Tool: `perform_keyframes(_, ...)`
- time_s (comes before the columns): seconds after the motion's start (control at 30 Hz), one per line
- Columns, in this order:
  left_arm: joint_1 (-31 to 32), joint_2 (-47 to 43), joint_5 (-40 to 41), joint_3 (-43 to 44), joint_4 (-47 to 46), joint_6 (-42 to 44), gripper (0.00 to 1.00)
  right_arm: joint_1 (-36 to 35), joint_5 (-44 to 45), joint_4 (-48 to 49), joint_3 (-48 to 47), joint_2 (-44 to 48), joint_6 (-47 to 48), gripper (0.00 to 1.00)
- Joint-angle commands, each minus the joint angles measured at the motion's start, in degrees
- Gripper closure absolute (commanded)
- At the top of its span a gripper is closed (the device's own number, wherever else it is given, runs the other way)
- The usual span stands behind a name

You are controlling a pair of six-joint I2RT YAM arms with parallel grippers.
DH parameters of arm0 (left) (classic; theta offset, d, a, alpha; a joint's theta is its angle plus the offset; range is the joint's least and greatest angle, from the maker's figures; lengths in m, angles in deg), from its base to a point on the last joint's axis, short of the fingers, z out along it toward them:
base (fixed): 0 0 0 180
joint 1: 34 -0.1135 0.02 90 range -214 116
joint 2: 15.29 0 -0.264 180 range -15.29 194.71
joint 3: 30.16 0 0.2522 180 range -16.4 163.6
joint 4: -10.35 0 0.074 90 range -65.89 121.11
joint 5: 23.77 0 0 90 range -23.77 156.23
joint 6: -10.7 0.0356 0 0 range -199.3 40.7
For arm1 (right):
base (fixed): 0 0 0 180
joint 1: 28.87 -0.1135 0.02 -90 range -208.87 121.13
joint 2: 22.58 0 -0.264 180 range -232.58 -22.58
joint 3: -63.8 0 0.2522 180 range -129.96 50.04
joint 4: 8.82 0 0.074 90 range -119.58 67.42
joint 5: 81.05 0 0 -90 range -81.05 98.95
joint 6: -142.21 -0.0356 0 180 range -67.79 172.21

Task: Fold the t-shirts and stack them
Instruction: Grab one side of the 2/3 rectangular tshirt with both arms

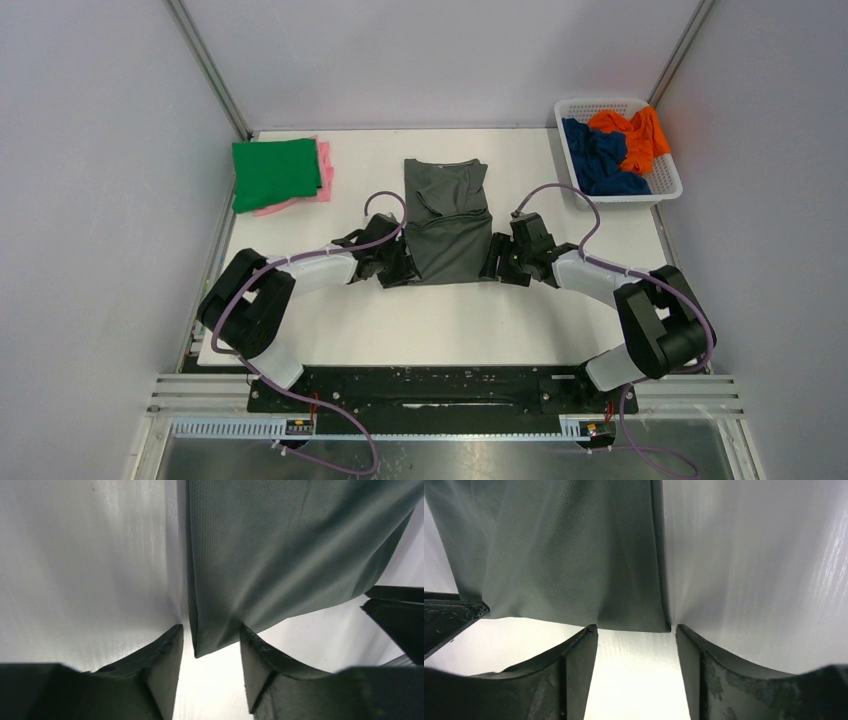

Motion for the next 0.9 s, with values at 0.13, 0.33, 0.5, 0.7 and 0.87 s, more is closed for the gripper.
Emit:
perform_keyframes(0.13, 0.8, 3.0, 3.0, 0.7, 0.2, 0.5, 0.82, -0.3, 1.3, -0.6, -1.5, -2.3, 0.7, 0.4)
perform_keyframes(0.33, 0.8, 3.8, 3.3, 0.9, -0.3, 1.0, 1.0, -0.5, -0.5, -1.2, -2.0, -3.8, 1.2, 0.52)
perform_keyframes(0.5, 0.9, 1.9, 4.1, -1.0, -0.5, 1.4, 1.0, -0.7, -2.1, -4.4, -2.7, -3.8, 2.2, 0.81)
perform_keyframes(0.7, 3.1, -5.0, 5.5, -10.2, -2.8, -0.2, 1.0, -2.9, -5.6, -10.9, 3.9, 4.2, 4.2, 1.0)
perform_keyframes(0.87, 10.8, -13.7, 5.7, -19.1, -2.3, -5.2, 1.0, -6.2, -10.8, -17.7, 10.8, 13.5, 4.1, 1.0)
